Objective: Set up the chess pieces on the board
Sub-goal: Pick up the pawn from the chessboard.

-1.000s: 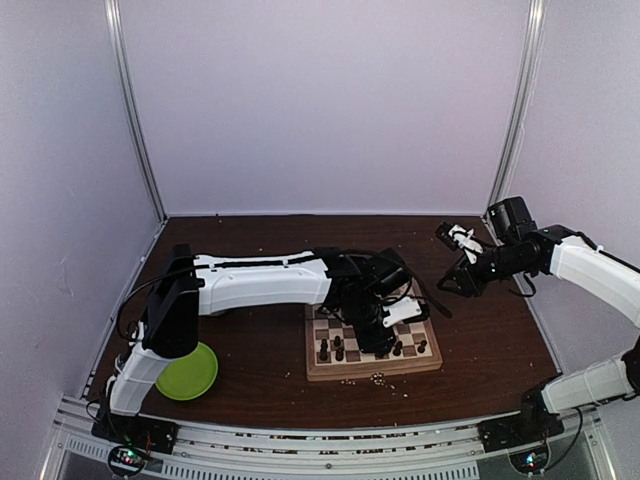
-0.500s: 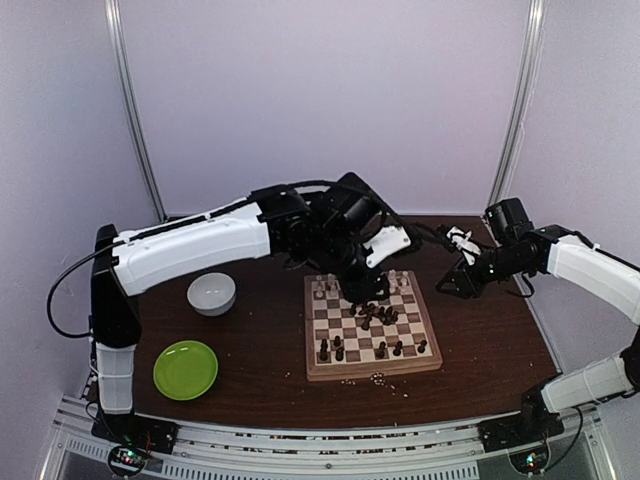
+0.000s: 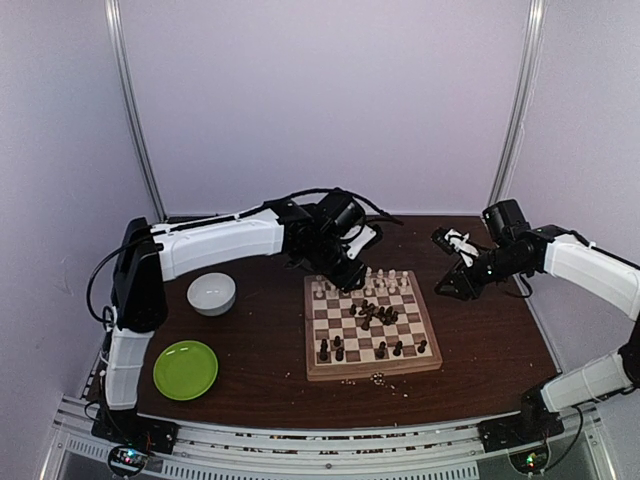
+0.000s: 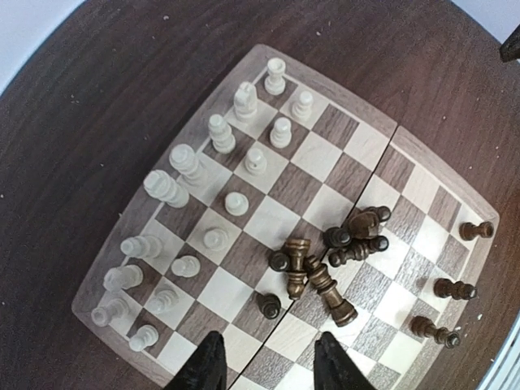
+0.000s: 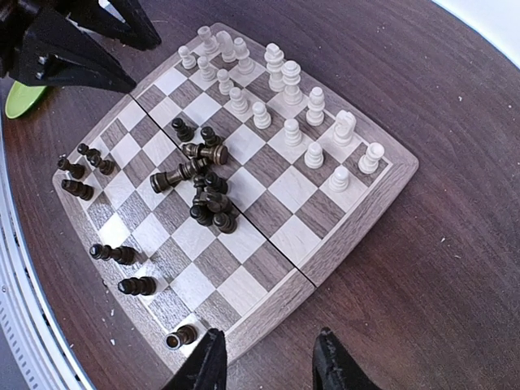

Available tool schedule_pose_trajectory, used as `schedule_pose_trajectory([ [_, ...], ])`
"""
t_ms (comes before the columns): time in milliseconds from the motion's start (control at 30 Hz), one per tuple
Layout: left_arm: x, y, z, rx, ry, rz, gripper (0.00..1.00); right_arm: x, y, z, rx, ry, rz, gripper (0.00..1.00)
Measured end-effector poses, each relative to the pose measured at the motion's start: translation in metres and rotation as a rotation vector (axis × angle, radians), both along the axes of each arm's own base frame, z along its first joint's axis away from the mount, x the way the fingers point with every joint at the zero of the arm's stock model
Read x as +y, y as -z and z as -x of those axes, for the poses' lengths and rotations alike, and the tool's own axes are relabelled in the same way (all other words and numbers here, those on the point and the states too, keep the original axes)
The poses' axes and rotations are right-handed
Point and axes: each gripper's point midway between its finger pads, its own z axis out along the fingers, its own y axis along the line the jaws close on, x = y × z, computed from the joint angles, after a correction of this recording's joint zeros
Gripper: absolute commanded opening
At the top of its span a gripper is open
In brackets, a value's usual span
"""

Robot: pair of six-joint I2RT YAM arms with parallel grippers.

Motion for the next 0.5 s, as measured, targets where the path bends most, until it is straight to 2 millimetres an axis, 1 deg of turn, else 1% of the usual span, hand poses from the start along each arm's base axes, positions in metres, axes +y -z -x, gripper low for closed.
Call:
schedule_pose_trajectory([
  [100,-0.001,0.020,0.001,0.033,-0.004,-0.022,0.40,0.001,0.003,-0.001,0.014,-0.002,0.002,0.37],
  [233,-0.003,0.038,0.003,0.065,-0.002,-0.042,0.42,0.001,0.006,-0.001,0.025,-0.006,0.002,0.37],
  [500,-0.004,0.073,0.008,0.119,0.012,-0.083,0.41,0.002,0.010,0.000,0.040,-0.010,0.004,0.37],
])
